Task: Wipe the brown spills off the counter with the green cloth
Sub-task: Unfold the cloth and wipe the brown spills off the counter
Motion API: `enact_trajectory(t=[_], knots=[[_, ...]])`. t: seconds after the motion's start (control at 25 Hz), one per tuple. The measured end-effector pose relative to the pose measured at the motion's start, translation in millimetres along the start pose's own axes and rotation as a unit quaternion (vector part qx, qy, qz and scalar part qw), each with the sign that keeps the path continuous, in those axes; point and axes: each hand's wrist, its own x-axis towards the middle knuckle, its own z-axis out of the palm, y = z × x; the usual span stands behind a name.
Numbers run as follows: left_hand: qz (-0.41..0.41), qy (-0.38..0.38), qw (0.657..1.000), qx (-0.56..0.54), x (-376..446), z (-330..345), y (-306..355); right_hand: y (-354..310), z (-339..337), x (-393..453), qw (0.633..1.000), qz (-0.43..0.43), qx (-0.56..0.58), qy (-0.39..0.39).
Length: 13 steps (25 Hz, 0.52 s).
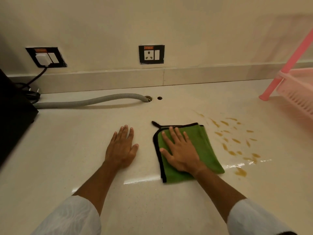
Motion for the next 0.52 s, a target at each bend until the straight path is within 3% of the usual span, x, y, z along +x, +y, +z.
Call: enact_trajectory(t=[0.08, 0.16, 0.28, 0.52], knots=[[-0.012, -0.012, 1.000, -0.005, 1.2, -4.3, 1.7, 13.2, 1.0, -21.9, 0.999, -0.043, 0.007, 0.007], [-0.031, -0.012, 0.999, -0.006, 5.3, -8.6, 9.8, 33.3, 0.8, -22.5, 1.000, -0.015, 0.015, 0.022], [-0.042, 0.016, 0.999, -0.013, 10.8, -10.1, 36.5, 54.8, -4.3, 8.3, 1.000, 0.004, 0.008, 0.017], [-0.050, 0.034, 0.998, -0.005, 25.7, 5.2, 85.9, 85.1, -11.3, 78.3, 0.998, -0.046, -0.031, 0.021]])
